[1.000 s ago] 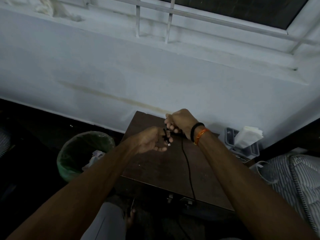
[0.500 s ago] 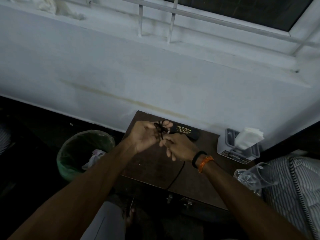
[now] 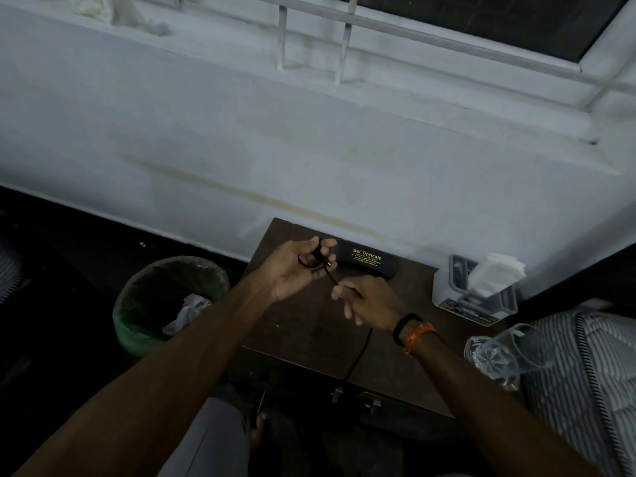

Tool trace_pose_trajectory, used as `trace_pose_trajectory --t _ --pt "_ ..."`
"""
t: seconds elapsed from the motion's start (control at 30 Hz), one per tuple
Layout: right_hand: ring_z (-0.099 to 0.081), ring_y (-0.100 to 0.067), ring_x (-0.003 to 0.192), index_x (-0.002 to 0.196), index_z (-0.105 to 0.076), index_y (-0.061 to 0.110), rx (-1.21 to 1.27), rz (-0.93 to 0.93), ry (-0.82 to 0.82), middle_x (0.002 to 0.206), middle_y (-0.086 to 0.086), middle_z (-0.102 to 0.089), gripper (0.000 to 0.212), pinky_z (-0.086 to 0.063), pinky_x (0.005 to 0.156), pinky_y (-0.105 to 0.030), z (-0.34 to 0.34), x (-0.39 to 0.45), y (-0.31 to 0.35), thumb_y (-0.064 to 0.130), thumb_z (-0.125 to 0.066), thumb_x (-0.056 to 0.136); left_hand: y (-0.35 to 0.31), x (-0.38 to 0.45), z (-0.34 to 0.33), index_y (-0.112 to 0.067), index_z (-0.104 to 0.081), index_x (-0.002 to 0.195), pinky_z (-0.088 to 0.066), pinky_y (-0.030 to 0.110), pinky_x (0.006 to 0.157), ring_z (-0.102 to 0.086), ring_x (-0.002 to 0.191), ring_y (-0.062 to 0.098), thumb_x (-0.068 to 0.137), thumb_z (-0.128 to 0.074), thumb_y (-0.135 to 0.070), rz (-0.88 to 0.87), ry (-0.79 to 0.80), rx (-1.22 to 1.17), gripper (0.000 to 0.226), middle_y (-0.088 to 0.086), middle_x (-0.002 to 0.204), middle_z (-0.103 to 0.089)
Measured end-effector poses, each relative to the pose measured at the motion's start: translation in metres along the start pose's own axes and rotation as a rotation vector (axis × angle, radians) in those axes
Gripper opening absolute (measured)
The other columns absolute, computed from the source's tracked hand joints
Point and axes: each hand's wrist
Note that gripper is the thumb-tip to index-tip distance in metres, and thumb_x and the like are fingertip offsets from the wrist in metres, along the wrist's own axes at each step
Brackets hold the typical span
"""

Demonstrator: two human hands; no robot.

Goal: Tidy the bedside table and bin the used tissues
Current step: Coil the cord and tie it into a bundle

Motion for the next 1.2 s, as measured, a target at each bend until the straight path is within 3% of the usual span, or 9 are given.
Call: trace_pose_trajectory --t 0.3,0.43,0.5,0.63,0.73,0.8,0.93,1.03,1.2 --pt "-0.053 -0.004 0.039 0.064 -0.069 0.012 0.006 -0.216 -0.15 0.051 0.002 -0.063 0.044 -0.044 0.046 -0.018 0.041 0.024 -0.014 0.051 -0.069 0.084 0.0 -0.006 0.006 0.001 -0.066 0.107 -0.044 0.047 0.104 -0.062 0.113 0.03 0.098 -0.049 -0.012 0.094 0.009 0.29 0.023 0.014 0.097 -0.073" --pt "-0.051 -0.009 0.045 0.066 -0.07 0.012 0.186 -0.304 -0.206 0.054 0.002 -0.062 0.039 -0.044 0.047 -0.022 0.054 0.043 -0.003 0.047 -0.071 0.084 0.004 -0.002 0.007 -0.006 -0.067 0.112 -0.044 0.035 0.087 -0.062 0.112 0.025 0.101 -0.048 -0.022 0.134 -0.01 0.574 0.028 0.011 0.112 -0.073" --pt "-0.053 -0.009 0.049 0.071 -0.072 0.01 0.201 -0.313 -0.192 0.057 0.002 -0.064 0.037 -0.043 0.047 -0.023 0.054 0.051 0.007 0.042 -0.068 0.088 0.007 -0.003 0.005 -0.005 -0.067 0.114 -0.043 0.03 0.074 -0.062 0.101 0.022 0.101 -0.048 -0.024 0.16 0.005 0.611 0.03 0.01 0.113 -0.072" --pt "-0.06 -0.013 0.053 0.083 -0.073 0.004 0.204 -0.256 -0.144 0.063 -0.003 -0.069 0.033 -0.046 0.047 -0.022 0.045 0.054 0.036 0.03 -0.058 0.095 0.011 -0.004 0.001 -0.008 -0.068 0.109 -0.049 0.032 0.075 -0.061 0.085 0.017 0.1 -0.045 -0.028 0.207 -0.039 0.54 0.032 0.009 0.107 -0.074" --pt "-0.061 -0.014 0.049 0.089 -0.068 0.005 0.168 -0.146 -0.093 0.065 -0.006 -0.07 0.029 -0.046 0.045 -0.02 0.031 0.037 0.061 0.02 -0.045 0.098 0.009 -0.001 0.003 -0.008 -0.065 0.104 -0.05 0.04 0.079 -0.062 0.08 0.023 0.099 -0.04 -0.036 0.188 -0.086 0.293 0.038 0.012 0.09 -0.07" --pt "-0.063 -0.014 0.049 0.089 -0.063 0.007 0.01 -0.02 -0.034 0.069 -0.006 -0.071 0.03 -0.048 0.049 -0.021 0.012 0.022 0.068 0.019 -0.039 0.1 0.007 0.002 0.004 -0.006 -0.063 0.102 -0.048 0.039 0.082 -0.063 0.079 0.023 0.1 -0.04 -0.04 0.139 -0.058 0.127 0.041 0.012 0.084 -0.068" --pt "-0.063 -0.012 0.05 0.091 -0.056 0.015 -0.135 0.109 0.005 0.073 -0.003 -0.069 0.023 -0.057 0.058 -0.031 -0.019 0.003 0.054 0.027 -0.04 0.103 0.01 0.006 0.009 -0.004 -0.065 0.1 -0.051 0.033 0.085 -0.064 0.087 0.019 0.092 -0.06 -0.021 -0.006 -0.088 0.049 0.019 0.008 0.091 -0.068" --pt "-0.058 -0.01 0.045 0.083 -0.062 0.011 -0.044 0.052 0.078 0.064 -0.004 -0.068 0.035 -0.051 0.052 -0.026 -0.018 0.001 0.03 0.035 -0.045 0.102 0.011 0.004 0.015 -0.004 -0.061 0.103 -0.05 0.036 0.084 -0.064 0.087 0.021 0.092 -0.053 -0.002 -0.033 -0.108 -0.039 0.014 0.007 0.086 -0.066" --pt "-0.05 -0.011 0.046 0.075 -0.066 0.014 0.145 -0.174 0.088 0.055 0.003 -0.056 0.041 -0.043 0.046 -0.022 0.015 0.016 -0.011 0.046 -0.052 0.097 0.005 -0.001 0.016 -0.012 -0.065 0.096 -0.045 0.04 0.086 -0.059 0.103 0.02 0.092 -0.055 -0.008 0.011 -0.051 0.097 0.012 0.002 0.087 -0.071"
Point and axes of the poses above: each hand's wrist, its own x-axis towards the middle knuckle, its own z-axis out of the back of the hand, y = z × x
